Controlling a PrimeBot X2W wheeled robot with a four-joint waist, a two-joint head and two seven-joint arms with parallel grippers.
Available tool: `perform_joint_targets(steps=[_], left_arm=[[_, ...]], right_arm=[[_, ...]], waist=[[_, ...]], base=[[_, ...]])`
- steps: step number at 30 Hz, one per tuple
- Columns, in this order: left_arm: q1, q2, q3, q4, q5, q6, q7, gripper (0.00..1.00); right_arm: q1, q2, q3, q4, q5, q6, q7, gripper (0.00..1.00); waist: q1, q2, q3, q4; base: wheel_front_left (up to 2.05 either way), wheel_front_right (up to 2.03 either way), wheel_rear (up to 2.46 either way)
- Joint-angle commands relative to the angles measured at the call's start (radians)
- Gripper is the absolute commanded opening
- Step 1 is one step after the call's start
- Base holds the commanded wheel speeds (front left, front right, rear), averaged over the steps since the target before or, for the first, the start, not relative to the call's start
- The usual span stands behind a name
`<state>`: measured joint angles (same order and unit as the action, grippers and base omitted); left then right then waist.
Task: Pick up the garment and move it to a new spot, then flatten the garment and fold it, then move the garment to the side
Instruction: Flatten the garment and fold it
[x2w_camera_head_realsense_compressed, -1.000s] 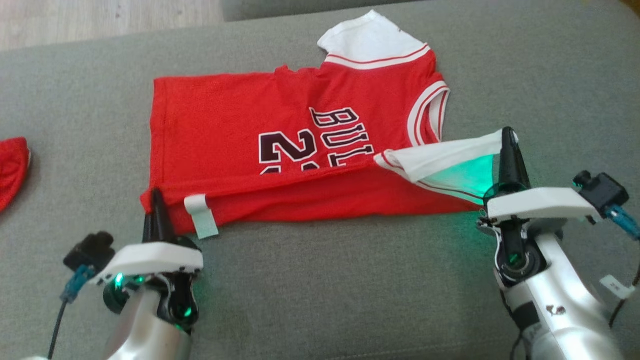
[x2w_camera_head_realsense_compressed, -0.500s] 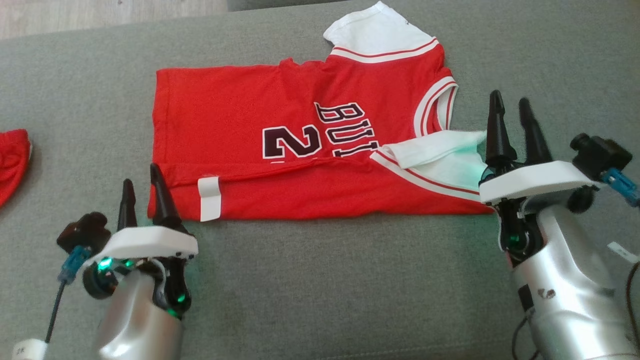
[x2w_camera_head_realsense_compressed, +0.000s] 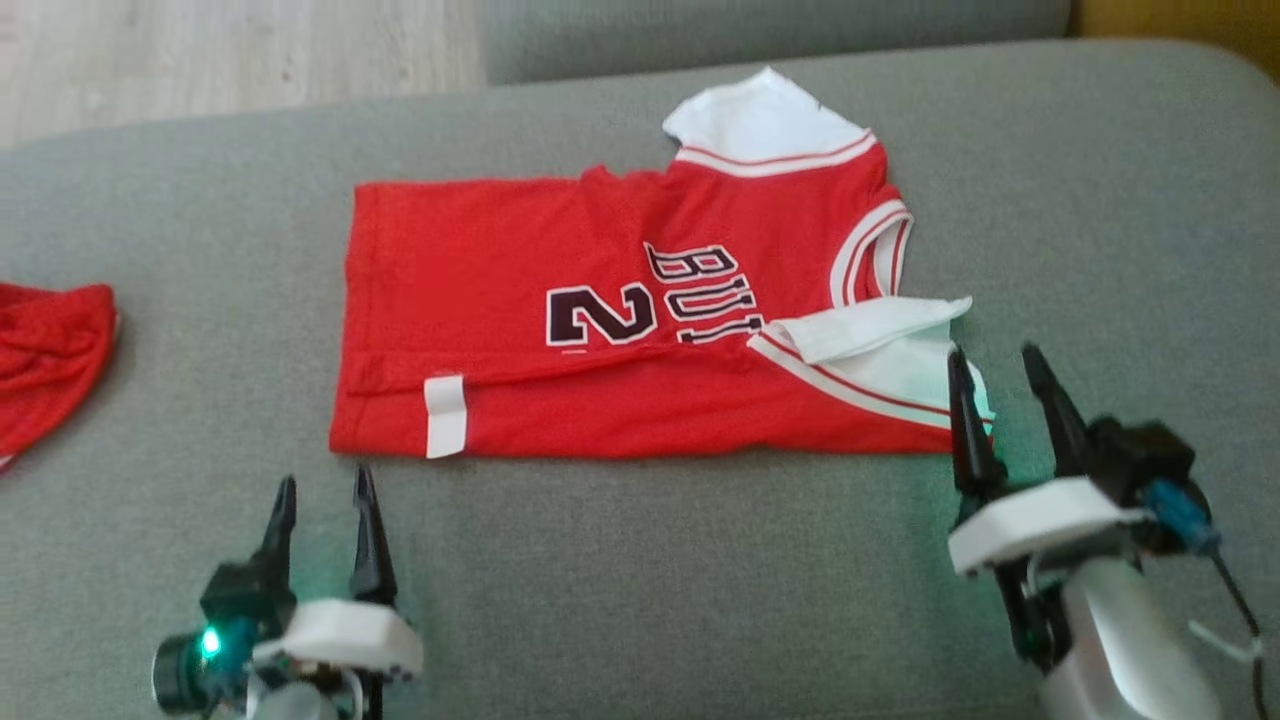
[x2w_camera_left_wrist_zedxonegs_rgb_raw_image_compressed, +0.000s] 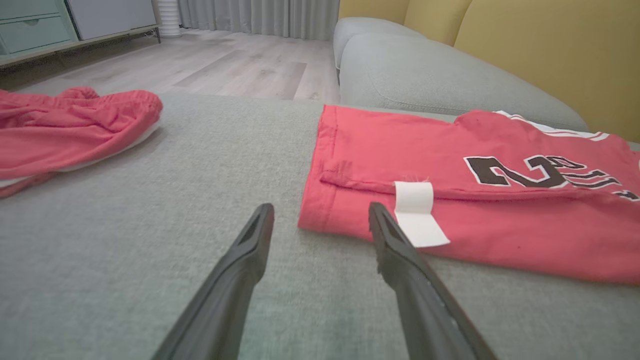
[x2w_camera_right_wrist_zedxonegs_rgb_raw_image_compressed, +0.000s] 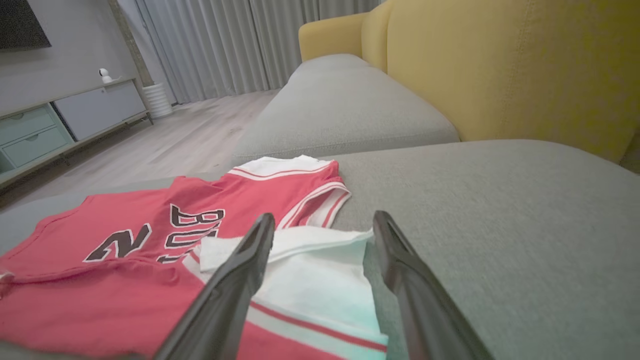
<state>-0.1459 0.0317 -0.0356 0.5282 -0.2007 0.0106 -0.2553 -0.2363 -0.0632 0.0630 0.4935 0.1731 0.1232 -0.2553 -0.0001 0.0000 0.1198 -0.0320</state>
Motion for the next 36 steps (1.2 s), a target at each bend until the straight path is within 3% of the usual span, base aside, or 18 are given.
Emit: perform_joint_targets(steps=[1, 9, 20, 36], left_arm=[[0.004, 0.019, 0.025, -0.038, 0.009, 0.009, -0.006, 1.0], [0.097, 0.019, 0.012, -0.06, -0.012, 0.013, -0.006, 1.0], [0.133, 0.018, -0.009, -0.078, -0.044, 0.023, -0.006, 1.0], [0.054, 0.018, -0.054, -0.071, -0.073, -0.006, -0.006, 1.0]], right_arm=[[0.003, 0.011, 0.016, -0.027, -0.015, 0.008, -0.006, 1.0], [0.102, 0.013, 0.008, -0.015, 0.026, 0.008, -0.006, 1.0], [0.132, 0.013, 0.005, -0.003, 0.05, 0.008, -0.006, 1.0], [-0.065, 0.013, -0.063, 0.236, 0.045, 0.008, -0.006, 1.0]], waist=[[0.0001, 0.0, -0.03, 0.011], [0.0001, 0.0, -0.101, 0.03], [0.0001, 0.0, -0.113, 0.029], [0.0001, 0.0, 0.025, 0.066]], base=[[0.0, 0.0, 0.0], [0.0, 0.0, 0.0], [0.0, 0.0, 0.0], [0.0, 0.0, 0.0]])
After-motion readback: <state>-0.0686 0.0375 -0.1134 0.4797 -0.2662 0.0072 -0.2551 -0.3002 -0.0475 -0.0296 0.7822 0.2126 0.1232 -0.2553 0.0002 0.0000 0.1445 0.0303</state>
